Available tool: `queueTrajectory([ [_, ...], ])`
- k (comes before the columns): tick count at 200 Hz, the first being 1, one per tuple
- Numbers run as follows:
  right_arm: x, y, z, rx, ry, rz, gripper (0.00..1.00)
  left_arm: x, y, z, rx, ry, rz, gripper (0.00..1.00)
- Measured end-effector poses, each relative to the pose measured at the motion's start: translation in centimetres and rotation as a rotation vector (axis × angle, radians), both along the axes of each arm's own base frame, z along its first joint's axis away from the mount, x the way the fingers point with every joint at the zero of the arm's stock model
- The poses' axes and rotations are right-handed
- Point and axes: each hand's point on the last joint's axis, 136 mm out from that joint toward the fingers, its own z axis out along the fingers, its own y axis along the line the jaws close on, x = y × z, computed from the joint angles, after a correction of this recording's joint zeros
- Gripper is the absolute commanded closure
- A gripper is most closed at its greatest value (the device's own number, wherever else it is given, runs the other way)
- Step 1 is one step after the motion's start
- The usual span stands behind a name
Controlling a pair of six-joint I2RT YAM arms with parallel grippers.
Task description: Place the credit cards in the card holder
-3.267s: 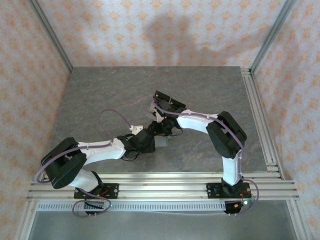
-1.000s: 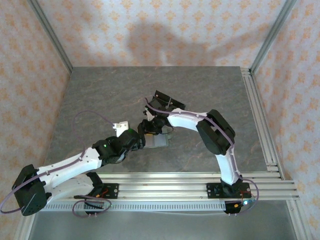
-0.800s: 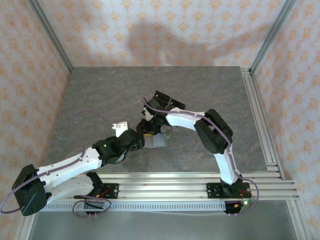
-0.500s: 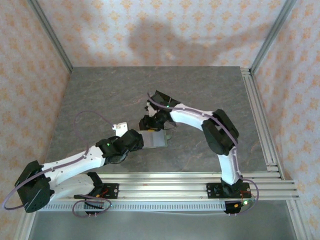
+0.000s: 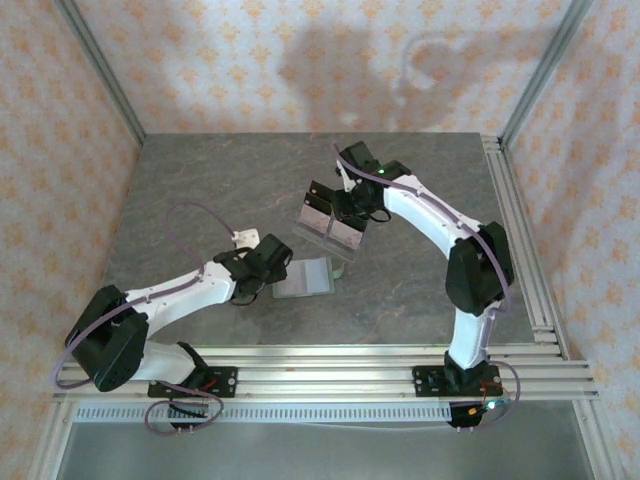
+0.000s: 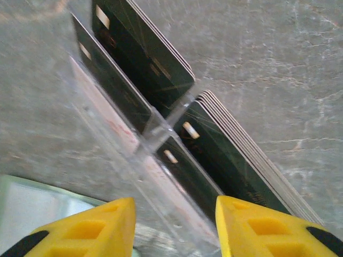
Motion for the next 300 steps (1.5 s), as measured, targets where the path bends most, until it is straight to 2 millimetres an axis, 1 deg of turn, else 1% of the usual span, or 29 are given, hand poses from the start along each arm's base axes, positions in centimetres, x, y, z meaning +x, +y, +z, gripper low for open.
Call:
queueTrajectory([
  [23, -0.1, -0.7, -2.0, -0.083, 0.023, 0.053, 0.61, 0.6, 0.1, 0.1, 0.012, 0.005, 0.001, 0.00],
  [36, -0.2, -0.9, -2.6, -0.108, 0.034, 0.072, 0.61, 0.8, 0.1, 0.1, 0.018, 0.010, -0.001, 0.00],
  [50, -0.1, -0.9, -2.9, -0.120, 0.034, 0.085, 0.61, 1.0, 0.0, 0.1, 0.022, 0.013, -0.005, 0.00],
  [136, -0.1, -0.9, -3.2, -0.143, 0.020, 0.102, 0.63, 1.0, 0.0, 0.0, 0.025, 0.017, -0.006, 0.00],
  [159, -0.2, -0.8, -3.2, -0.154, -0.003, 0.103, 0.59, 1.0, 0.0, 0.0, 0.025, 0.017, -0.006, 0.00],
  [175, -0.4, -0.7, -3.1, -0.159, -0.018, 0.099, 0.59, 1.0, 0.0, 0.0, 0.025, 0.017, -0.006, 0.00],
  [204, -1.2, -1.0, -2.4, -0.166, -0.038, 0.080, 0.58, 1.0, -0.1, 0.0, 0.022, 0.018, -0.007, 0.00],
  [242, -1.5, -1.2, 0.0, -0.140, -0.089, 0.067, 0.59, 1.0, -0.1, 0.0, 0.022, 0.018, -0.007, 0.00],
  [258, -1.6, -0.9, 0.4, -0.136, -0.096, 0.075, 0.61, 1.0, -0.1, 0.0, 0.022, 0.018, -0.008, 0.00],
  [282, -1.9, -0.2, -0.2, -0.147, -0.074, 0.110, 0.63, 1.0, -0.1, -0.1, 0.022, 0.019, -0.008, 0.00],
  [300, -2.1, 0.3, -1.3, -0.170, -0.047, 0.142, 0.66, 1.0, -0.1, -0.2, 0.026, 0.025, -0.008, 0.00],
])
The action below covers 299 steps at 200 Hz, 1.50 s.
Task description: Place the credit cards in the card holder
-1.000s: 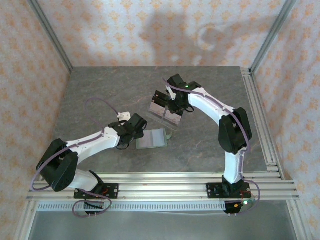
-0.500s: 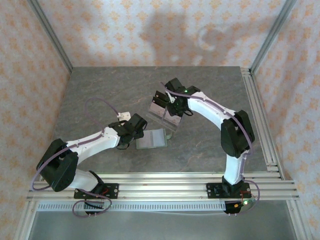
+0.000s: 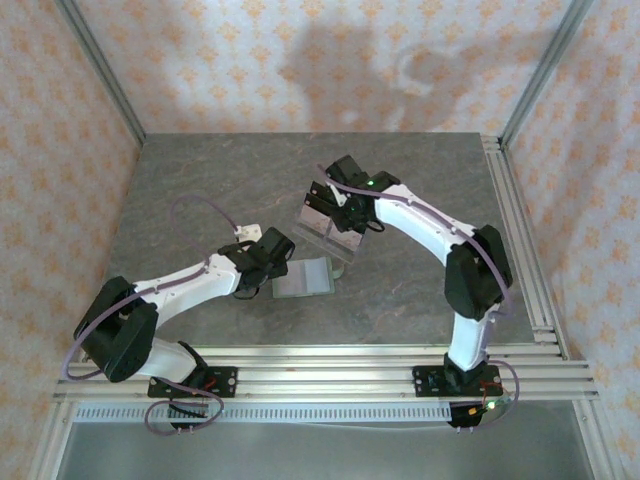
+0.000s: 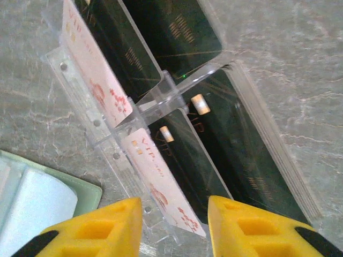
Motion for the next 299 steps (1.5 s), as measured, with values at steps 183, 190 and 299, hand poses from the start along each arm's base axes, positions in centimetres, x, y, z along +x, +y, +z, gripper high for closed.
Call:
queueTrajectory([
  [183, -0.3, 0.1, -4.3, -0.098, 0.096, 0.065, 0.87, 0.1, -0.1, 0.0, -0.006, -0.002, -0.001, 0.00],
  [190, -0.3, 0.2, -4.3, -0.096, 0.098, 0.069, 0.87, 0.1, -0.1, 0.0, -0.006, -0.003, -0.001, 0.00],
  [299, -0.6, 0.2, -4.5, -0.065, 0.139, 0.085, 0.82, 0.2, -0.2, 0.0, -0.008, -0.006, -0.001, 0.00],
])
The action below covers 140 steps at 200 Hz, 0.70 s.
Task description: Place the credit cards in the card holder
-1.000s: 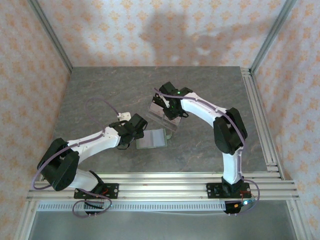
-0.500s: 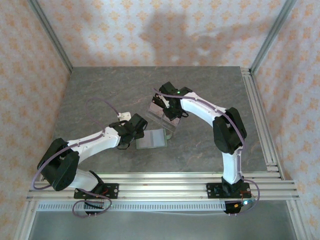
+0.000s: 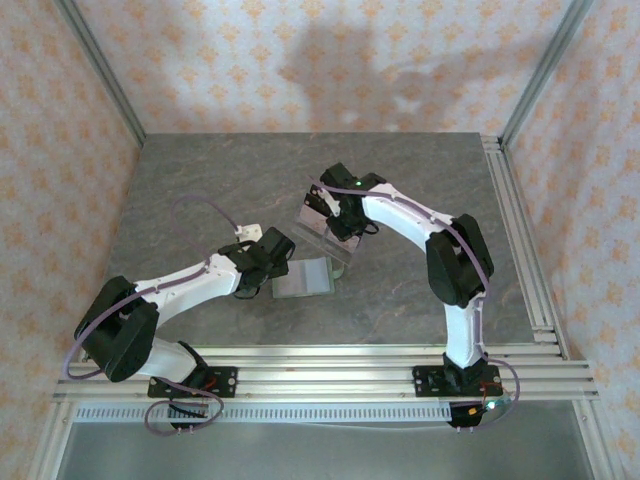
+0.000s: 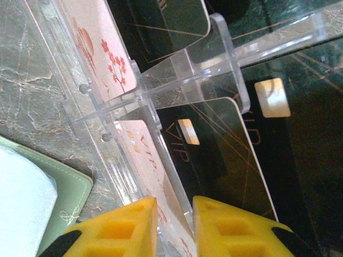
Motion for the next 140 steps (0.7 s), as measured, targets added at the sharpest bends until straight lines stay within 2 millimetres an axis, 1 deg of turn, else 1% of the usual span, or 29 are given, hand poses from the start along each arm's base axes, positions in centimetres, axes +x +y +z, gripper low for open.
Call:
queueTrajectory([
  [21, 0.0, -0.1, 0.1, 0.006, 0.007, -0.001, 0.89, 0.0, 0.0, 0.0, 0.000, 0.000, 0.000, 0.00],
  [52, -0.2, 0.0, 0.2, 0.017, 0.023, 0.009, 0.95, 0.0, 0.0, 0.0, 0.000, 0.000, 0.000, 0.00],
  [110, -0.4, 0.1, 0.5, 0.033, 0.042, 0.019, 0.98, 0.0, 0.0, 0.0, 0.000, 0.000, 0.000, 0.00],
  [140, -0.4, 0.2, 1.2, 0.046, 0.049, 0.029, 1.00, 0.0, 0.0, 0.0, 0.000, 0.000, 0.000, 0.00],
])
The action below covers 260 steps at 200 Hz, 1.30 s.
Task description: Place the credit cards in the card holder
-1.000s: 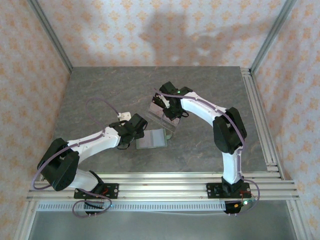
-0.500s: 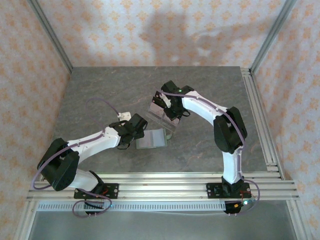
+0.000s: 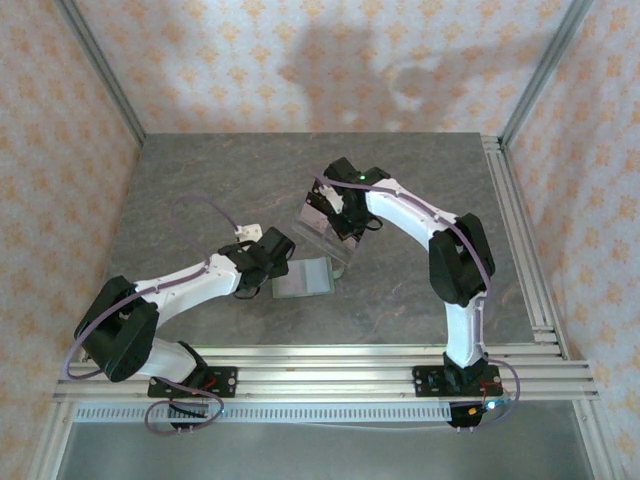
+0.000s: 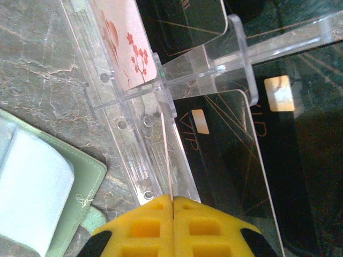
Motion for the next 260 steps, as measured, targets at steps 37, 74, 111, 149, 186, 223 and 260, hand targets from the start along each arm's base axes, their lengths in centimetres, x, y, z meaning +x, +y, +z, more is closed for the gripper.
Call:
queueTrajectory([
  [37, 0.3, 0.4, 0.9, 0.027, -0.004, 0.023, 1.00, 0.0, 0.0, 0.0, 0.000, 0.000, 0.000, 0.00],
  [74, 0.3, 0.7, 1.3, 0.047, 0.001, 0.029, 1.00, 0.0, 0.0, 0.0, 0.000, 0.000, 0.000, 0.00],
  [111, -0.2, 1.3, 3.0, 0.107, -0.004, 0.026, 1.00, -0.1, -0.3, -0.1, -0.007, 0.012, -0.021, 0.00],
  [149, -1.5, 1.9, 7.5, 0.246, -0.057, -0.002, 1.00, -0.3, -1.1, -0.7, -0.040, 0.032, -0.061, 0.00],
  [186, -3.4, 2.2, 7.7, 0.386, -0.038, -0.096, 1.00, -1.3, -1.3, -1.9, -0.058, 0.077, -0.088, 0.00],
  [223, -5.7, 2.9, 3.2, 0.471, 0.058, -0.222, 1.00, -1.5, -2.2, -2.8, -0.053, 0.097, -0.124, 0.00],
  [260, -7.2, 4.2, 0.7, 0.550, 0.108, -0.305, 1.00, -2.0, -2.3, -4.0, -0.032, 0.128, -0.137, 0.00],
])
